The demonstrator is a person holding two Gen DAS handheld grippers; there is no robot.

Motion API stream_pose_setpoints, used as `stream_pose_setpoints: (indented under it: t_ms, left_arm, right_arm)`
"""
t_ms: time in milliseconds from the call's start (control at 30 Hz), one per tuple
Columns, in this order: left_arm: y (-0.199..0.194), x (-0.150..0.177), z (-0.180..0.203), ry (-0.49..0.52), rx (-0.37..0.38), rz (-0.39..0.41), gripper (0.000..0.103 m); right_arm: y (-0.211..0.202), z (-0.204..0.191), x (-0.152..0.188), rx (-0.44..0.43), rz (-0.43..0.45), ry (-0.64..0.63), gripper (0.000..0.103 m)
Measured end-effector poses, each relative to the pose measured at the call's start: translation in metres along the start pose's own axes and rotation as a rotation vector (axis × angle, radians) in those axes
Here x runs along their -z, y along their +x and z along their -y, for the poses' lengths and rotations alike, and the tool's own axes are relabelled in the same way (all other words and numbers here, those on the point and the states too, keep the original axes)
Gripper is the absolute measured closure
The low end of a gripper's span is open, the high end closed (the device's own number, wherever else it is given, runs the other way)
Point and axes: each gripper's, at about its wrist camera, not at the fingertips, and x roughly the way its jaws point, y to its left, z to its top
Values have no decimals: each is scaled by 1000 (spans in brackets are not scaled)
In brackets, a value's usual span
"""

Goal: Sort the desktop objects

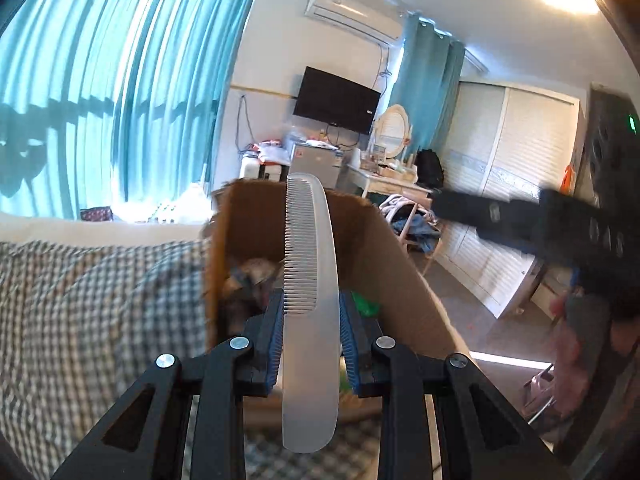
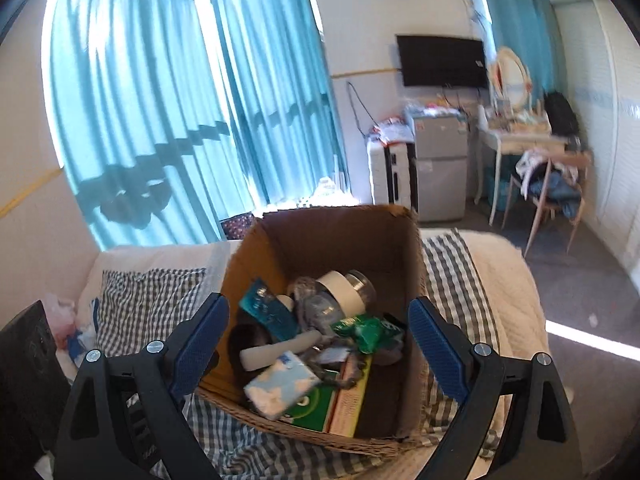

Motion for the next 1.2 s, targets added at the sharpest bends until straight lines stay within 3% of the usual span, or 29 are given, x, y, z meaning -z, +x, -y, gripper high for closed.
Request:
stream_pose_setpoints:
  t_ms: [100,167,267,400,500,567,767,967,1200]
  left_arm:
    - [29,-3,7,17,-29,-19,69]
    - [49,-2,7,23,-36,-65,1]
    - [42,3,-1,-3,-156,10,0]
    - [26,3,-7,-8,-259,16,0]
    - [-7,1,-12,18,-398,87,0]
    - [-29,2,-18,35,-446,128,0]
    - [-67,13,-35,87,-536,124,0]
    - [-82,30,-68,43,-643,94,0]
    - [-79,37,-84,-1,-647,69,0]
  right_arm:
    - [12,24,5,23,-34,48,11]
    - [16,32,7,35,-47,45,6]
    - [15,43,13,65,-19,92,0]
    - [9,51,15,26,-2,159,0]
    - [-2,38,16,31,50,134,0]
    - [-6,25,17,41,67,103,0]
    - [7,-27,37,67,34,-36,0]
    - [14,-74,59,71,3,-181,0]
    - [29,-96,78,58,-46,-210,0]
